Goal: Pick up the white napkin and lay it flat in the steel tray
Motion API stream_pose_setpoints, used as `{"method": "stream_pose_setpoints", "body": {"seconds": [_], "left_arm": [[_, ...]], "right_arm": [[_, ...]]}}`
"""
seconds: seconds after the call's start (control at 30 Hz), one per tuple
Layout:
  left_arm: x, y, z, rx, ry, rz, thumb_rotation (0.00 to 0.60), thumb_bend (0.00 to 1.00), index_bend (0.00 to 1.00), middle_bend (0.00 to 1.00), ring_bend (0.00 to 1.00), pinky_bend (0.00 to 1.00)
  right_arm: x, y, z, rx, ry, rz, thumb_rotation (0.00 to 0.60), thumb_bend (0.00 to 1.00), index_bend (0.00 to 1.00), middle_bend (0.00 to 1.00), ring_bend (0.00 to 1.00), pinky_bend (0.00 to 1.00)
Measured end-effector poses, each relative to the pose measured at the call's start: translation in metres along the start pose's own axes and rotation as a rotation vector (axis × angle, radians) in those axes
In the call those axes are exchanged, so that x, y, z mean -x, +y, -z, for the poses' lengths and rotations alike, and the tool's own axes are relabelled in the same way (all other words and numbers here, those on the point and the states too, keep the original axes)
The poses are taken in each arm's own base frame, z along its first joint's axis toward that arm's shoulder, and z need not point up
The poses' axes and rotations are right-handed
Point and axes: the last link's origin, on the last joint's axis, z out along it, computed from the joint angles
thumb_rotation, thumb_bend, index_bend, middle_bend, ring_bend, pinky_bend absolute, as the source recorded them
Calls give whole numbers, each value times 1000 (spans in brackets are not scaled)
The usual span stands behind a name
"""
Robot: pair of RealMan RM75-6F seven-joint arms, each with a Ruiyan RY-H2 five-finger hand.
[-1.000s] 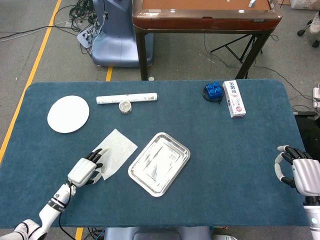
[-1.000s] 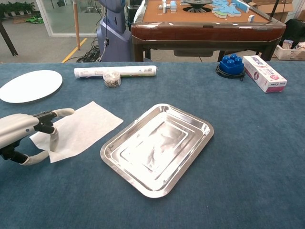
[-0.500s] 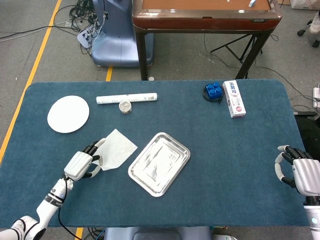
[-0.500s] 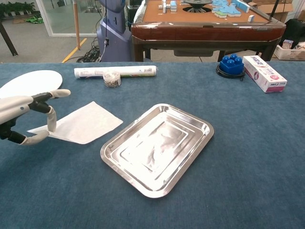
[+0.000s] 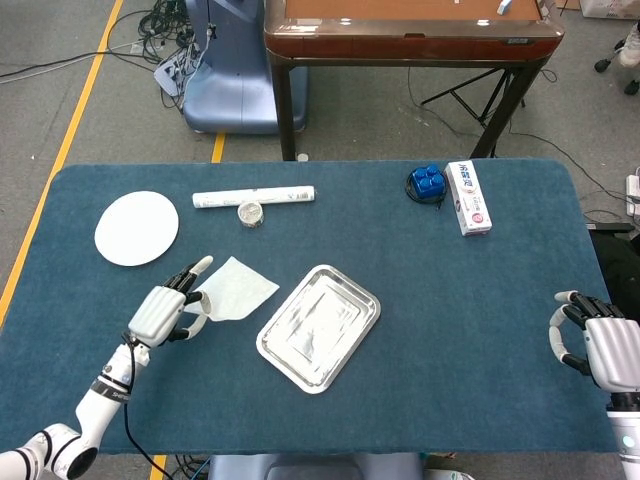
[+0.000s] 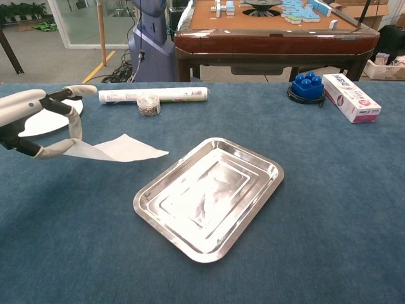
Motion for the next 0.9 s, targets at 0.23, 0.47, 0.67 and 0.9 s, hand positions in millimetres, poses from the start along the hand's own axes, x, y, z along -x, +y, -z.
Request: {"method": "stream_pose_setpoints", "body": {"seconds": [0.23,0.47,0.67,0.9], "left_arm": [[-8,27,-1,33,-16,37,600,490,649,0,0,172],[-10,51,9,82,-13,13,600,490,650,0,0,172],[-6,68,22,140,1,-18,600,490,651,0,0,172],[-1,90,35,206,2,-17,600,490,653,0,0,172]], "right_arm": [[-1,1,0,0,5,-3,600,383,593,322,303,354],[-1,1,0,0,2,-1,600,383,593,322,303,354],[-1,1,0,1,3,-1,600,383,593,322,303,354],[-2,2,0,4,4,-5,600,383,593,322,303,354]]}}
